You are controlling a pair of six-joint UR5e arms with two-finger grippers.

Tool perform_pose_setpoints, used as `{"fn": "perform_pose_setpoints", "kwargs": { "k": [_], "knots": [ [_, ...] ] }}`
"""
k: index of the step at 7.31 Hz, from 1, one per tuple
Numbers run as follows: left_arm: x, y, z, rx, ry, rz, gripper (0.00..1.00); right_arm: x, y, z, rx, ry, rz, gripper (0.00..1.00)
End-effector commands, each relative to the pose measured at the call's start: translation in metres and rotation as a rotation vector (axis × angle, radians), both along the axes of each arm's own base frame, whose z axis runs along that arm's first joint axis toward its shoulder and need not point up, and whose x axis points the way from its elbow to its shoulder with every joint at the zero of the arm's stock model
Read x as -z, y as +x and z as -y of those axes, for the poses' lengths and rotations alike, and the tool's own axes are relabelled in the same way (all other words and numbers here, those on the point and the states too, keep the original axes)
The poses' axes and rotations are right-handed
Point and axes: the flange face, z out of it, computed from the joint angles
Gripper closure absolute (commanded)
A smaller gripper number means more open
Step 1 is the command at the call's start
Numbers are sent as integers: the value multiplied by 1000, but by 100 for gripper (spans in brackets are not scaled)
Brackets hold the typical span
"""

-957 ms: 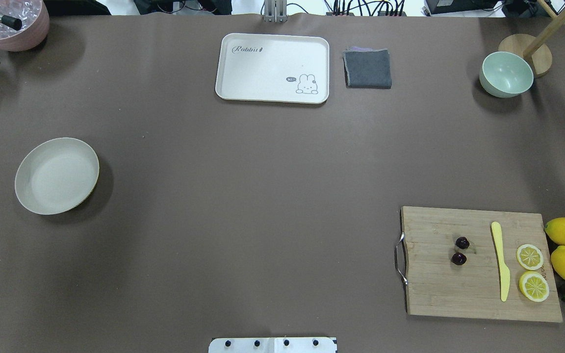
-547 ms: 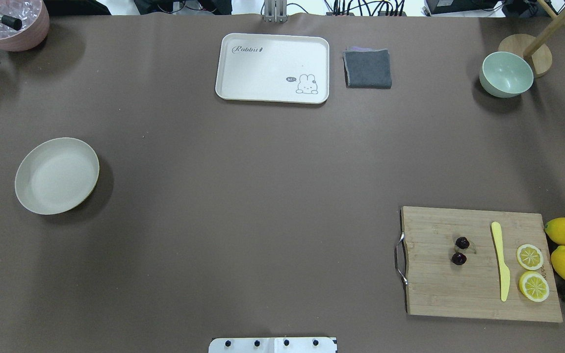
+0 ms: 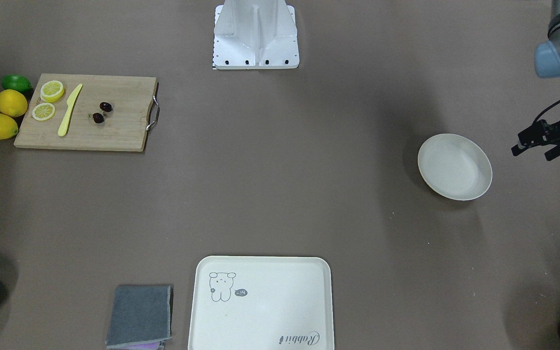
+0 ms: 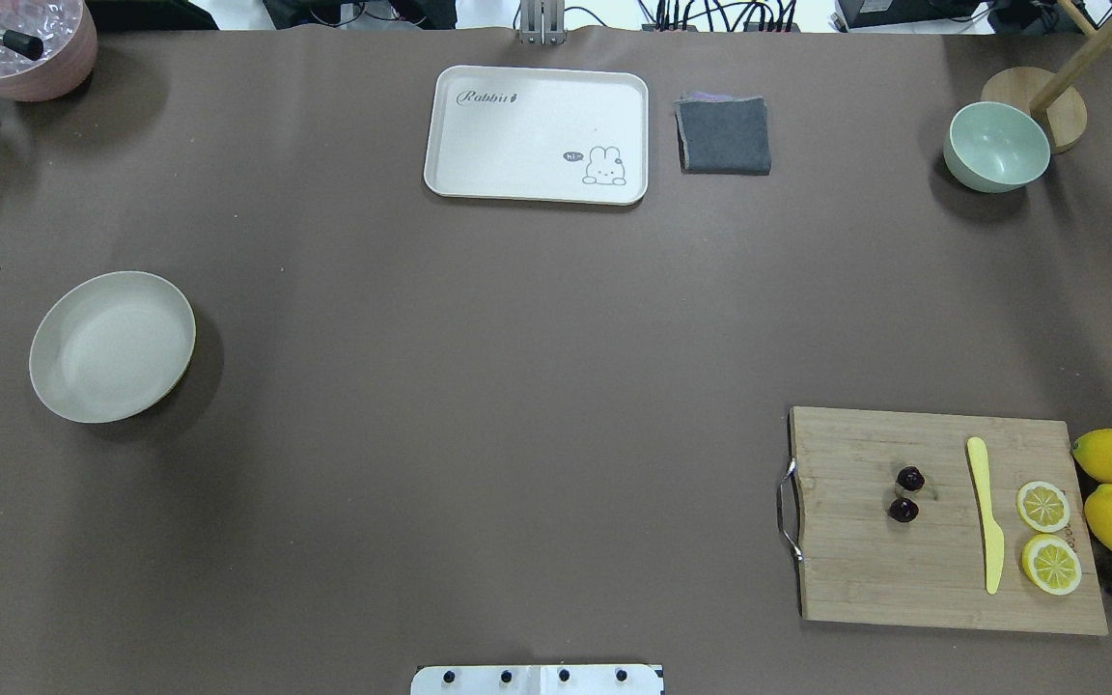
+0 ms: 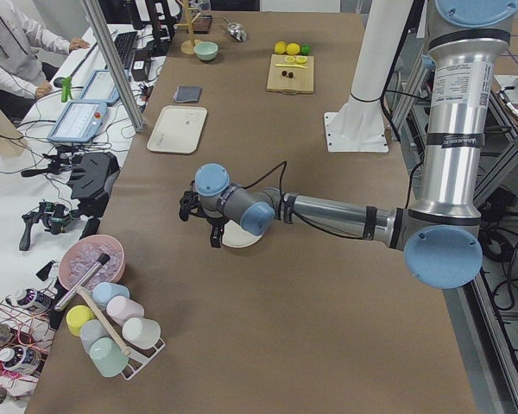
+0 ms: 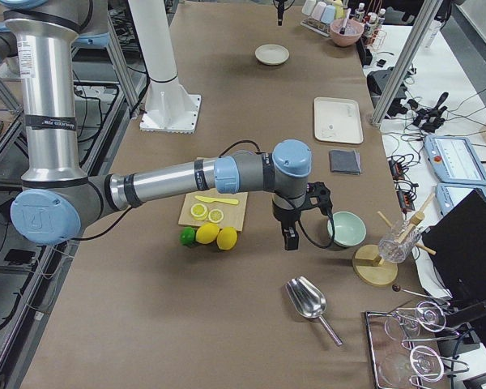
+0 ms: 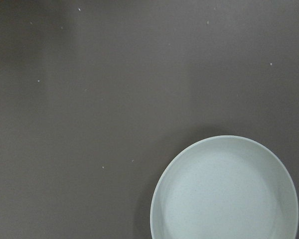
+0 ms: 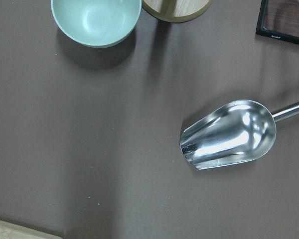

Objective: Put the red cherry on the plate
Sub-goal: 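Reach the left gripper to the white plate and grip its rim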

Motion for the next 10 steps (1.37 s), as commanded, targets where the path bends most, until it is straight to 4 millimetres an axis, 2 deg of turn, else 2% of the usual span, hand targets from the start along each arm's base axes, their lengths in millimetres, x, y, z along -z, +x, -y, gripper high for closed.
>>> {"fn": "perform_pose_setpoints", "kwargs": {
  "k": [1,2,4,5,6,7,10],
  "knots": [
    [-53,55,-11,19,34,7,2,-1,-1,0,3,0,-2,0],
    [-53,64,-15,27,24,0,2,-3,-1,-1,4,-2,-4,0],
    [-49,76,-20,41,9,-20,20,-4,-1,-2,4,-4,-4,0],
    [-46,79,-21,53,-8,-29,41,-4,-1,-3,6,-3,-3,0],
    [-43,79,-21,61,-16,-34,89,-8,-1,-6,7,-8,-3,0],
    [-43,79,-21,62,-18,-36,100,-8,-1,-6,8,-8,-1,0],
    [-38,82,-20,52,-15,-45,100,-8,-1,-6,9,-9,-2,0]
  ]
}}
